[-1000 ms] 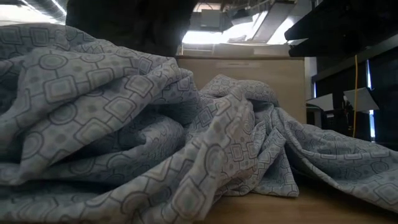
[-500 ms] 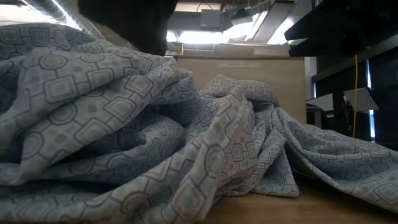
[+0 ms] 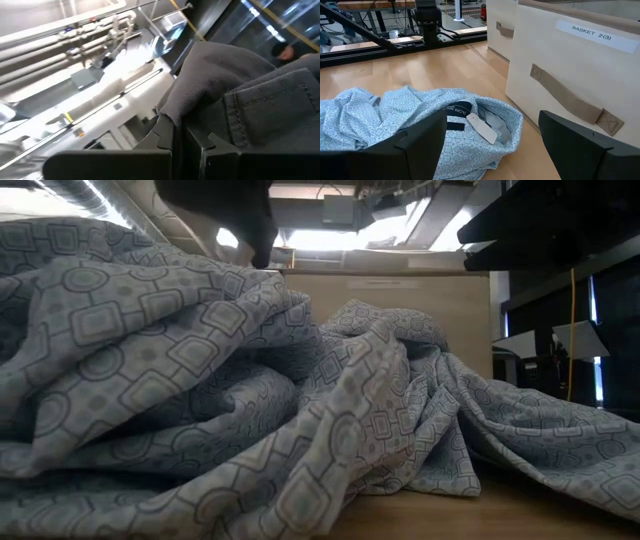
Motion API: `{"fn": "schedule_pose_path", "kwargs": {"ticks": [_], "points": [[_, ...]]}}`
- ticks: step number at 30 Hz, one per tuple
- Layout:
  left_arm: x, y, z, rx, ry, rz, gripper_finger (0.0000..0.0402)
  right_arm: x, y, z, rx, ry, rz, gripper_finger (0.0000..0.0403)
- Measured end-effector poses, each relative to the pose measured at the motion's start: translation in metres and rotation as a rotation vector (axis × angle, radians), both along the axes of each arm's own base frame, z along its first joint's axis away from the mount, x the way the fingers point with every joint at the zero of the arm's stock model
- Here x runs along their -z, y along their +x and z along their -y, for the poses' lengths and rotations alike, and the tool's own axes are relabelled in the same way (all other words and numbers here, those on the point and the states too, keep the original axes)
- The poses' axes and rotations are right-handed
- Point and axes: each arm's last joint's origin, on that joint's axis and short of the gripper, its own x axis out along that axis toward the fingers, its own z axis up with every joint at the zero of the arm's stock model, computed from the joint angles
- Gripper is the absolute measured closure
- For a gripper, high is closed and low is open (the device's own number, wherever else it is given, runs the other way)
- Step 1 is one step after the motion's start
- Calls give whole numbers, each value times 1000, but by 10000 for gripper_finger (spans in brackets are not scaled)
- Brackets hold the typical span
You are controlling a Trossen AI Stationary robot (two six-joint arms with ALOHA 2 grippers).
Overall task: Sort clothes
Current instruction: Put the gray shorts into the left laundry organizer
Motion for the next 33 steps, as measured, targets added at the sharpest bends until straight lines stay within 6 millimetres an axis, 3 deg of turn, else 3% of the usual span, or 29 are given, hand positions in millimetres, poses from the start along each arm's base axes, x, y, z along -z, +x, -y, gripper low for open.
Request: {"fn": "schedule_pose_path", "kwargs": {"ticks": [7,17,24,33], "points": [[5,5,-28,-71,-12,27,396,0,0,0,0,0,0,87],[33,21,-77,-130,-186,-24,396,0,0,0,0,0,0,87],[62,36,-122,-213,-342,-86,398,0,0,0,0,0,0,87],[115,53,-172,-328,-598,-274,396,0,0,0,-7,4,-3,87]]}}
